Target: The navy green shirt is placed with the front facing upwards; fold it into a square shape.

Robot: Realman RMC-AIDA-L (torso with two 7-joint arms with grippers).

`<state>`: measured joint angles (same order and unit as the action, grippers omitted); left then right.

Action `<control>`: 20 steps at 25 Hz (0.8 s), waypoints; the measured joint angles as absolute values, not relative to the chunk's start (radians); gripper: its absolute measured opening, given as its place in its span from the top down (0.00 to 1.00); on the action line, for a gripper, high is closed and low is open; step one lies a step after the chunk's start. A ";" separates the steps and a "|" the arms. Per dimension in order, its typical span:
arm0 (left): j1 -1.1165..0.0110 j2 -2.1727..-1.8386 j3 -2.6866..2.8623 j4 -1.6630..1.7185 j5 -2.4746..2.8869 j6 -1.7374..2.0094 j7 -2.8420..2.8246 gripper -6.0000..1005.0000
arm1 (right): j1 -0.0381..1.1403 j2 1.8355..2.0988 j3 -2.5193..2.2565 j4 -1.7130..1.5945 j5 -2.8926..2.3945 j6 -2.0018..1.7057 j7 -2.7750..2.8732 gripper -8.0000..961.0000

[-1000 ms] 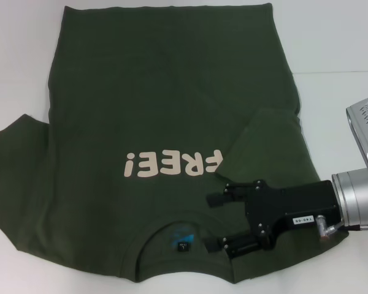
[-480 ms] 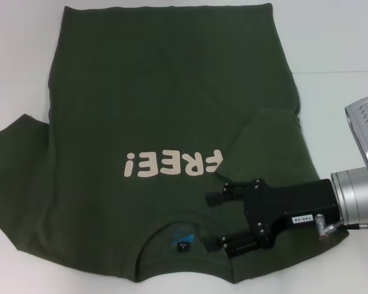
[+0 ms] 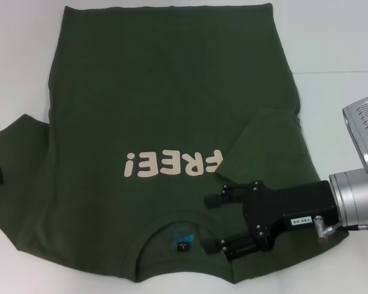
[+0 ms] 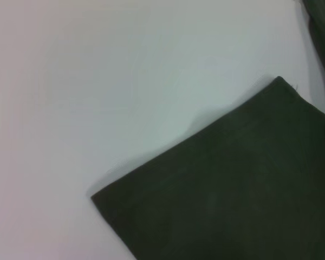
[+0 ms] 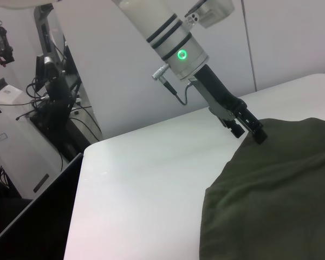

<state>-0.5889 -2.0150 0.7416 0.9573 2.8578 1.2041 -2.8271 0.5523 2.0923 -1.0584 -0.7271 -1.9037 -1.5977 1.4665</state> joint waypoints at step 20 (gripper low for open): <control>-0.606 -2.002 0.746 0.927 2.859 1.201 -2.839 0.08 | 0.554 2.091 -1.057 -0.732 -1.905 -1.593 1.463 0.13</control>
<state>-0.6063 -2.0019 0.7462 0.9274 2.8591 1.2008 -2.8389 0.5537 2.0907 -1.0568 -0.7319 -1.9052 -1.5927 1.4626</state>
